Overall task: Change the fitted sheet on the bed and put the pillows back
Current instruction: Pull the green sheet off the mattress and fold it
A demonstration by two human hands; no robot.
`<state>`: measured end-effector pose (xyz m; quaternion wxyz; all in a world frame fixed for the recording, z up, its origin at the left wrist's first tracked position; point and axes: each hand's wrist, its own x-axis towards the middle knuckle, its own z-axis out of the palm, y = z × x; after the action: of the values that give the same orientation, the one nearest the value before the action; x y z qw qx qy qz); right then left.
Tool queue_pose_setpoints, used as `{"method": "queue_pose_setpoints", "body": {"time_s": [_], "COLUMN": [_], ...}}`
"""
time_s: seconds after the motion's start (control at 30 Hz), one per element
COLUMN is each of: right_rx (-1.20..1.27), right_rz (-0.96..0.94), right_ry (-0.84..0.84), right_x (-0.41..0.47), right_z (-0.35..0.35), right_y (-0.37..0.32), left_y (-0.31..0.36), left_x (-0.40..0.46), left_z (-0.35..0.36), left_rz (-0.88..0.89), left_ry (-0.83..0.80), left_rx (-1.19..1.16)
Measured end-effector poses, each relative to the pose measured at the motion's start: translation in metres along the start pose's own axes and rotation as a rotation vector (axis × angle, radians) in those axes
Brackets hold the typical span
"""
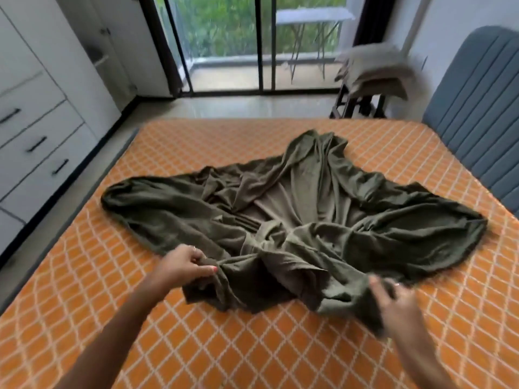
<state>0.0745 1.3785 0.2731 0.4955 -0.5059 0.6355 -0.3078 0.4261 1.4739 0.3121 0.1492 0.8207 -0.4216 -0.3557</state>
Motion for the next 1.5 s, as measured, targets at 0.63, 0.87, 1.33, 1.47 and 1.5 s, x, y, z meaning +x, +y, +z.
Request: {"method": "queue_pose_setpoints", "body": {"time_s": [0.63, 0.87, 1.33, 1.47, 1.5], "right_rx": [-0.132, -0.128, 0.140, -0.053, -0.152], "right_rz": [-0.283, -0.402, -0.301, -0.525, -0.587], "right_ry": [-0.128, -0.086, -0.480, -0.271, -0.245], "right_x": [-0.191, -0.238, -0.282, -0.236, -0.219], "right_z": [0.099, 0.099, 0.088, 0.086, 0.087], "right_y": [0.040, 0.041, 0.041, 0.036, 0.037], "left_y": [0.006, -0.010, -0.037, -0.048, -0.052], "left_x": [-0.182, -0.217, -0.246, -0.255, -0.258], "left_z": [0.162, 0.169, 0.164, 0.156, 0.154], "left_rz": [0.005, 0.076, 0.079, 0.274, 0.304], "left_ry": [0.100, 0.153, 0.251, 0.327, 0.346], "left_rx": [-1.043, -0.933, -0.996, -0.719, -0.668]}}
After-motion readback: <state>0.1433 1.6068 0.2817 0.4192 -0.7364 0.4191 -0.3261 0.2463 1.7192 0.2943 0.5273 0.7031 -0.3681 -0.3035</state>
